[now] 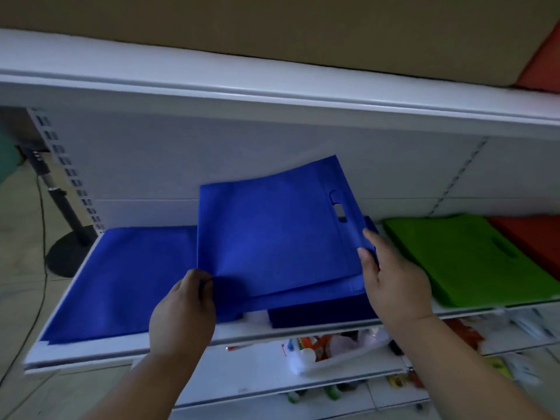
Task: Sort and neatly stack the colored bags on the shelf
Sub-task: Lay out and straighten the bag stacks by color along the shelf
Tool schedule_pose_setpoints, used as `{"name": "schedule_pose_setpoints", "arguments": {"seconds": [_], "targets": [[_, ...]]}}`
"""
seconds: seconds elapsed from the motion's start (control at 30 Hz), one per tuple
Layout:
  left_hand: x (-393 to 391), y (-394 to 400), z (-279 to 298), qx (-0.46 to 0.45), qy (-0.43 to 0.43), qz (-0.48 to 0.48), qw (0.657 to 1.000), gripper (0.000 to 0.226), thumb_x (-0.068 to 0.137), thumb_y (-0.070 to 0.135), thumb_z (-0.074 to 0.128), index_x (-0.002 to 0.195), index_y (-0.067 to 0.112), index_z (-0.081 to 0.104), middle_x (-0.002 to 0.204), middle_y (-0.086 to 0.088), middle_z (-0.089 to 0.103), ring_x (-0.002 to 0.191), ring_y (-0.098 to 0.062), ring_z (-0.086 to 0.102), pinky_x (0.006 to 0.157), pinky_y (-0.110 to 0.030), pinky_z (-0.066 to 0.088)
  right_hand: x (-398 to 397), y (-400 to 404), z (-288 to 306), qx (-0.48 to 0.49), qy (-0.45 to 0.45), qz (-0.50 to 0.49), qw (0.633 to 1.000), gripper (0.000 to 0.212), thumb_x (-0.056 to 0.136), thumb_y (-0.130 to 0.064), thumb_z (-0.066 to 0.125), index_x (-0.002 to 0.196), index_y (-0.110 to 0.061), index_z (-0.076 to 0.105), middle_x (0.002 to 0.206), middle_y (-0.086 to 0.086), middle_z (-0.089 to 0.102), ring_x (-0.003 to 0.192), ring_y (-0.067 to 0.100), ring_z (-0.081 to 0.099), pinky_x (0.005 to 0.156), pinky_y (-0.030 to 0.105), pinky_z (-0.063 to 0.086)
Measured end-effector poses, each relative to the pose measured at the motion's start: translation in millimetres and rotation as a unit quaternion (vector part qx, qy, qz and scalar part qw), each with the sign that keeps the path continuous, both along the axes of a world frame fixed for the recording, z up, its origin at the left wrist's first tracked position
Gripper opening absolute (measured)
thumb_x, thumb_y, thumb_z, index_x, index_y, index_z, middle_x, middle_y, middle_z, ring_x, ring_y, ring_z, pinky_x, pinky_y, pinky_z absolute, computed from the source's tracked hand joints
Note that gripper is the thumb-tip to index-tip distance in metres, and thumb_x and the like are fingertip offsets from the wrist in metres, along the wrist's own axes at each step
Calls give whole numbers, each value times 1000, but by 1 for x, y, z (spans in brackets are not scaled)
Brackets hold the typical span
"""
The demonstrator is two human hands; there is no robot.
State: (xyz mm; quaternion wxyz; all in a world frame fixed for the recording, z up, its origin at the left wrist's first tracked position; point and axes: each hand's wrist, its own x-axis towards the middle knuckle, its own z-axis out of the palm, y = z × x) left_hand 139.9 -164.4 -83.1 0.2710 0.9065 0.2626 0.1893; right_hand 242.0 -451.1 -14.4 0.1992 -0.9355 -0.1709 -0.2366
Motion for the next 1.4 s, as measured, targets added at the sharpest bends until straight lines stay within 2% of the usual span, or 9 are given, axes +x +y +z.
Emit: {"name": "schedule_pose_setpoints", "arguments": {"seconds": [0.13,0.27,0.4,0.6,0.7,0.77,0.97,1.17,1.4], "targets": [[27,-52,0,26,8,3,1000,18,100,25,45,102,22,62,93,0,64,65,-20,48,53,-29,31,27,-57,-12,-41,38,-18,998,42,99,-38,44,134,-19,56,59,-13,44,45,4,33,43,20,16],[44,-87,-4,46,52,9,998,23,100,23,43,104,23,66,99,-1,63,67,-21,47,55,-29,32,50,-91,-33,-80,131,-15,988,45,103,-40,33,146,-27,37,82,-5,59,66,14,49,47,24,25],[44,-110,-9,49,98,15,994,30,99,20,41,118,26,64,112,1,60,74,-24,57,60,-30,38,61,-111,-50,-82,226,-3,971,47,103,-35,37,149,-25,30,115,3,64,89,20,59,65,31,41],[44,-126,-9,76,144,2,987,30,99,24,41,121,27,62,112,4,58,69,-18,50,58,-28,38,65,-120,-58,-148,262,-1,954,41,101,-30,44,141,-20,38,79,-5,53,69,15,54,59,31,43],[45,-122,-10,89,151,3,985,26,99,35,45,119,30,60,106,5,55,70,-18,55,55,-30,43,63,-115,-50,-200,231,-27,952,27,98,-32,48,121,-18,47,81,-3,53,68,16,54,56,30,43],[41,-117,-10,92,143,2,985,30,97,45,47,121,31,57,110,4,56,77,-19,62,56,-30,48,59,-108,-43,-219,207,-33,953,30,98,-35,49,123,-19,45,95,-1,57,70,16,51,57,30,42],[11,-73,-10,77,137,49,986,33,95,50,46,119,29,56,117,2,56,79,-26,64,60,-31,44,37,-43,-27,-153,188,71,968,48,98,-48,43,139,-25,37,128,-2,50,96,16,59,72,31,51],[-37,19,-11,84,131,104,982,32,93,45,52,118,28,61,116,-1,60,84,-28,65,61,-30,41,-1,69,-22,-91,208,144,963,44,96,-51,46,132,-26,42,124,-4,54,99,19,60,77,38,53],[-84,131,-6,73,191,126,971,26,96,39,47,119,34,55,121,4,56,75,-12,53,52,-25,37,-46,180,-50,-128,266,129,947,48,97,-53,41,136,-25,39,118,-2,61,102,19,60,77,34,50]]}}
